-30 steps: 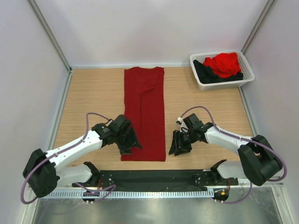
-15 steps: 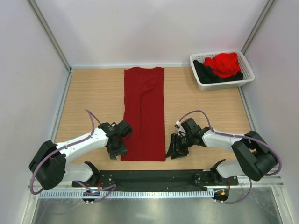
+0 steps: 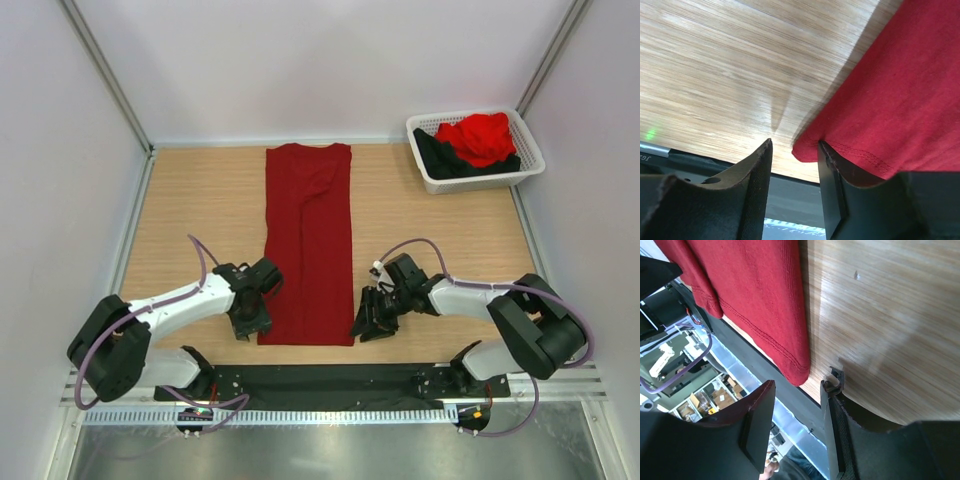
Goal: Fold and stack the t-shirts
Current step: Fold the tshirt
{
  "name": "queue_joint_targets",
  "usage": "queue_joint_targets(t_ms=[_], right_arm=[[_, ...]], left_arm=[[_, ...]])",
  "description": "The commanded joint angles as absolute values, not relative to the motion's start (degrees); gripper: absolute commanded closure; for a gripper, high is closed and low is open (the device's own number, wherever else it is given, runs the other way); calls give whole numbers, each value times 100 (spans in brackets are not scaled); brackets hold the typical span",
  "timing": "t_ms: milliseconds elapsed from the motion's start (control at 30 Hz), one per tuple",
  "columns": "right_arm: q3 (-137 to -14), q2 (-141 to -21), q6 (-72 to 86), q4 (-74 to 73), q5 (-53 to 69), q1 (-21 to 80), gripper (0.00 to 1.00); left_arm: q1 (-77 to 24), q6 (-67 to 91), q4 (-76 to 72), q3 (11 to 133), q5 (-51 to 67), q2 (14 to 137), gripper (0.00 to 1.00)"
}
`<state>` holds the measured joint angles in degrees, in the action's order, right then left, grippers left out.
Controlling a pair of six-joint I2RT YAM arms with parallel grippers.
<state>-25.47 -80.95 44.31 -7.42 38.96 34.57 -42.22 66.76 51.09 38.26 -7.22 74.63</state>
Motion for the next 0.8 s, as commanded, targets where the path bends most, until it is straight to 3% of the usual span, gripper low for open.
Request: queue_joint_targets(t_ms=[0, 100, 767], right_arm=[[-2461, -8200, 4526, -685, 3674, 3542, 51], [-2505, -8095, 4570, -1026, 3508, 3568, 53], [-2575, -8446, 5335, -1116, 2830, 3726, 57]], left_arm=[[-4184, 6636, 4992, 3823, -650, 7269, 56], [-4184, 6688, 5027, 3823, -606, 7129, 50], [-4184, 6750, 4667, 3463, -501, 7128, 47]])
